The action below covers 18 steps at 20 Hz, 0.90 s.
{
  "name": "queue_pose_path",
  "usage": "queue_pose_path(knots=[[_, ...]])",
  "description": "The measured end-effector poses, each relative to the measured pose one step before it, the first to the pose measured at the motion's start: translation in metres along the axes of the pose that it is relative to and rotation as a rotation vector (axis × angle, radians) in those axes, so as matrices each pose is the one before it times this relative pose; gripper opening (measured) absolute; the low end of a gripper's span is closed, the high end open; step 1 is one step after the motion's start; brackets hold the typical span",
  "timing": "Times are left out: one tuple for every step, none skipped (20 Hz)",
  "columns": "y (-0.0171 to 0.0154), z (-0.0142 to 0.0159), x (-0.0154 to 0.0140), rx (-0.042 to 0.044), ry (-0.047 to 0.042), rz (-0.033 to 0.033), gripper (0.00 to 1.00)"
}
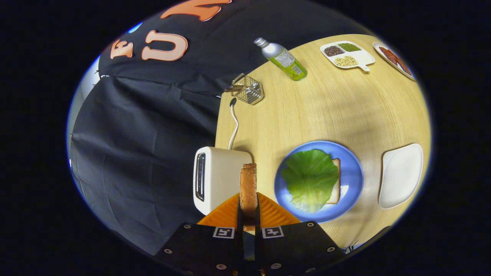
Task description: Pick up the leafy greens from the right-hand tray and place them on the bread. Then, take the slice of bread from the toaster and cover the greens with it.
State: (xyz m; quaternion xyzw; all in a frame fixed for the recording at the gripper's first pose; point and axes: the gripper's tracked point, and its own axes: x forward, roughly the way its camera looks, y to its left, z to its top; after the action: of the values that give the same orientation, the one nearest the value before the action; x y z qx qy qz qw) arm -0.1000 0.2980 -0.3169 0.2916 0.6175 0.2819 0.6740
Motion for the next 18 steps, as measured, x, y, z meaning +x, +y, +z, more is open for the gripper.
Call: queue_pose_path(knots=[[-0.00798, -0.00084, 0.00445, 0.00162, 0.00505, -0.00832, 0.12], [-0.00699, -0.00195, 0.0025, 0.00374, 0.00747, -0.00668, 0.12], [-0.00664, -0.00095, 0.00382, 0.0052, 0.0054, -0.00425, 0.12], [-0.00673, -0.00084, 0.00294, -0.00058, 0.006, -0.00285, 0.12], [-0.0102, -0.00108, 0.00409, -0.00486, 0.01139, -0.01408, 0.12], [-0.01126, -0.00138, 0.00421, -0.00139, 0.01137, -0.02462, 0.12], [-0.01414, -0.0005, 0.00414, 0.002, 0.00136, -0.03521, 0.12], [-0.00861, 0.00029, 0.00311, 0.00675, -0.00018, -0.01354, 0.12], [-0.00345, 0.00057, 0.00117, 0.01399, -0.00697, 0.00249, 0.12], [-0.00369, 0.00026, 0.00129, 0.00668, -0.0025, -0.00539, 0.12], [-0.00748, 0.00072, 0.00069, -0.00348, -0.00025, -0.0194, 0.12], [-0.0056, 0.00079, 0.00144, -0.00156, -0.00179, -0.02155, 0.12], [-0.0023, 0.00014, 0.00207, 0.00314, 0.00175, -0.01141, 0.12], [-0.00191, 0.00005, 0.00119, 0.00139, 0.00061, -0.00884, 0.14], [-0.00142, 0.00091, 0.00132, -0.00509, -0.00764, -0.01146, 0.18], [-0.00375, 0.00235, 0.00183, -0.01452, -0.00817, -0.01653, 0.22], [-0.00947, -0.00301, -0.00468, -0.01154, -0.0118, -0.01855, 0.3], [-0.0029, 0.00152, -0.00069, -0.00623, -0.01139, -0.01019, 0.36]])
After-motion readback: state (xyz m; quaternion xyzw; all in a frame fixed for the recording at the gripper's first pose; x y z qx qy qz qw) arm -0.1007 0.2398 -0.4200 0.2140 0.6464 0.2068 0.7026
